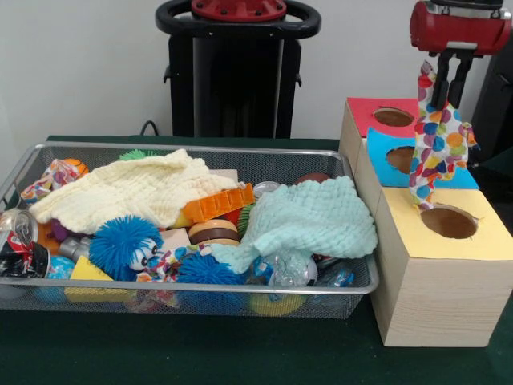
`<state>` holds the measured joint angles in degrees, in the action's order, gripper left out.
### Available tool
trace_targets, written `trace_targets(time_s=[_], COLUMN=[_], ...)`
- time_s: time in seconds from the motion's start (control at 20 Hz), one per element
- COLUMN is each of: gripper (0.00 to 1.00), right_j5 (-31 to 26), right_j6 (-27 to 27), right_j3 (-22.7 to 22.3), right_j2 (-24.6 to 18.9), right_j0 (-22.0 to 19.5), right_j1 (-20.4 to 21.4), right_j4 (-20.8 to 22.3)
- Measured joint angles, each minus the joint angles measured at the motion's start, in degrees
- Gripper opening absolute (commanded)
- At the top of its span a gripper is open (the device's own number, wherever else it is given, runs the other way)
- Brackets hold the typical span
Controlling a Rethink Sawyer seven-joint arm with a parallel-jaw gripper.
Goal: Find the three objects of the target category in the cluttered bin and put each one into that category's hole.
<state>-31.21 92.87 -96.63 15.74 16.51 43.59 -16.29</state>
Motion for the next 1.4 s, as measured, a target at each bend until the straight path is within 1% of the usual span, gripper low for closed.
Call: trace_targets(time_s=[0.55,1.0,1.4], gripper=[0.0,0.0,0.0], right_j5=[0.01,0.01,0.0], right_j6=[0.0,0.0,0.0], right_j3=[0.07,0.07,0.17], right_j2=[0.0,0.29,1.56], right_j0=[0.27,0.44,1.56], right_j1=[-1.96,-2.09,-2.07], right_j4=[-1.49,-1.54,-1.54])
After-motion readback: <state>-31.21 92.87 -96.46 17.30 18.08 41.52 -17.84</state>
